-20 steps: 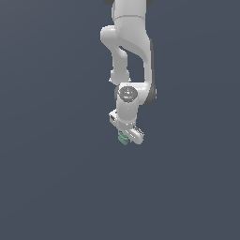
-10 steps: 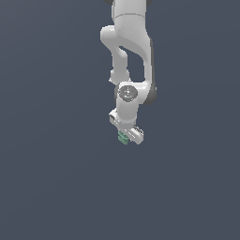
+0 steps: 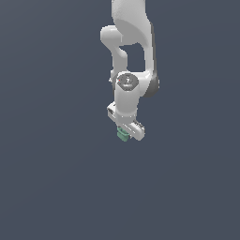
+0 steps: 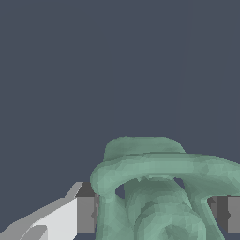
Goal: Pick up the object and move it to a goal position.
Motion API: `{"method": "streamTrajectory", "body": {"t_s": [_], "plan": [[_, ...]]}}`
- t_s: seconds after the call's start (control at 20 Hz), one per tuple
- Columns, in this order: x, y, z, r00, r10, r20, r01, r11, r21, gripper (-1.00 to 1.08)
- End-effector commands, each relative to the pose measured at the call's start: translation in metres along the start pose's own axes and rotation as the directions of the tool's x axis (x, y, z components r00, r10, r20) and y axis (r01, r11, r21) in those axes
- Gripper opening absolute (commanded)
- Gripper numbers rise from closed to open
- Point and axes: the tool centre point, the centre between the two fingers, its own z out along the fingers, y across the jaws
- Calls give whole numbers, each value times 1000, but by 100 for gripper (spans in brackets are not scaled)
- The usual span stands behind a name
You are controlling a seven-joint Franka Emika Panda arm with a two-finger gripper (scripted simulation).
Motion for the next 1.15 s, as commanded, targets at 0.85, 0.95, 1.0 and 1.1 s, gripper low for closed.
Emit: {"method": "streamTrajectory", "body": {"t_s": [0.85,0.95,1.0,1.1], "plan": [[26,-11,-122,1000,1,-1,-1,1000,0,-100],[26,-12,-123,1000,0,0,0,1000,0,-100],[27,-12,-123,1000,0,0,0,1000,0,-100],[27,-13,-122,1000,0,0,0,1000,0,-100]]}}
